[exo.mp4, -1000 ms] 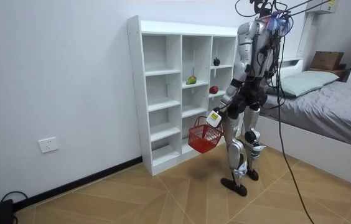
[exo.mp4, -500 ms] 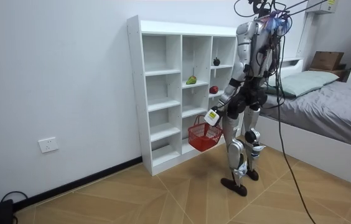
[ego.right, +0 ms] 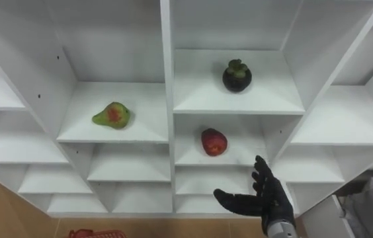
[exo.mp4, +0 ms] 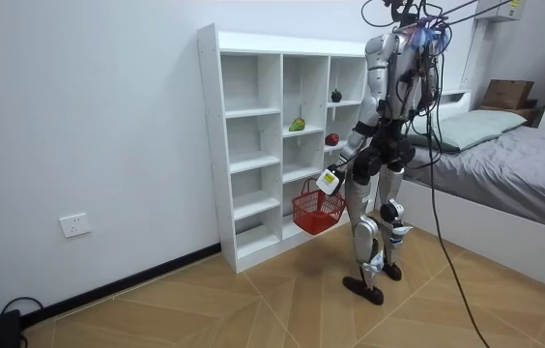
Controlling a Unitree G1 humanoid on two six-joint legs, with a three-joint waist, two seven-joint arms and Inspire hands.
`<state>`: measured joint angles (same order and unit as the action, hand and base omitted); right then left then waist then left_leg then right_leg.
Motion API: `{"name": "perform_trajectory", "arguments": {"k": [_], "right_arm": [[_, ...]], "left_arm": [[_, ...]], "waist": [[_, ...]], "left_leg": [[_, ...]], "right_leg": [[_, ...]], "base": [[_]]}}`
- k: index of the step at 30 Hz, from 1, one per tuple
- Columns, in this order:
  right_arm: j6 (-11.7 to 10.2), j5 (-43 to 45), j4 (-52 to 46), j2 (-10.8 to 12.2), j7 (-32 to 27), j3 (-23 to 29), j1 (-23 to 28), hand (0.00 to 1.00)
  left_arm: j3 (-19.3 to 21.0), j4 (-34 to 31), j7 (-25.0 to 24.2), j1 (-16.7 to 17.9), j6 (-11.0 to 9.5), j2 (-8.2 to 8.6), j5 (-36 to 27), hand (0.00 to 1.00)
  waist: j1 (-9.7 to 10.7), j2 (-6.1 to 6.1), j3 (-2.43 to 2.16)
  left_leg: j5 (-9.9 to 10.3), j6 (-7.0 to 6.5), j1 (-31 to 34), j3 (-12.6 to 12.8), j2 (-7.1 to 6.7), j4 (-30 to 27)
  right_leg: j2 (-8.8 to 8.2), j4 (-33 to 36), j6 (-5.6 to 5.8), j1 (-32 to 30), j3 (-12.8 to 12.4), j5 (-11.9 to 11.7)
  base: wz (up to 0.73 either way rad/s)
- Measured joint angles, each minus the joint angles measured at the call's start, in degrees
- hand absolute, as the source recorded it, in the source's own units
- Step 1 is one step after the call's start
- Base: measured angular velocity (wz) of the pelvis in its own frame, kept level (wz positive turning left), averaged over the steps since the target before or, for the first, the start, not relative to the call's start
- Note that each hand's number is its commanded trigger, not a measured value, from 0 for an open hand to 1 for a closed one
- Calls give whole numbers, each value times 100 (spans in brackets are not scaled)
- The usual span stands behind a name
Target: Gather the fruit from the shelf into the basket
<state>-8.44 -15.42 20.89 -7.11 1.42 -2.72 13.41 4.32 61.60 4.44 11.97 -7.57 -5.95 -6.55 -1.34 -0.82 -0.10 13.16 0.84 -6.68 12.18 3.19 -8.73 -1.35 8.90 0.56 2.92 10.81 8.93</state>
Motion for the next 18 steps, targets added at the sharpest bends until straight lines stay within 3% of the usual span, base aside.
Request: {"name": "perform_trajectory", "arguments": {"k": [3,18], "right_arm": [[-82,0,-110,-1,0,-1,7,0],[-79,212,-1045,-1,130,-46,87,0]], "left_arm": [[-3,0,-4,15,1,0,-6,100],[0,28,-5,29,1,-1,-3,100]], "waist": [[6,3,1],[-55,48,18]], "left_leg": [[0,0,-4,3,3,-1],[0,0,-72,141,20,32]], "right_leg": [[3,-4,-3,-4,1,-7],[40,89,-14,1,-212,-16]], "base": [[0],[-5]]}}
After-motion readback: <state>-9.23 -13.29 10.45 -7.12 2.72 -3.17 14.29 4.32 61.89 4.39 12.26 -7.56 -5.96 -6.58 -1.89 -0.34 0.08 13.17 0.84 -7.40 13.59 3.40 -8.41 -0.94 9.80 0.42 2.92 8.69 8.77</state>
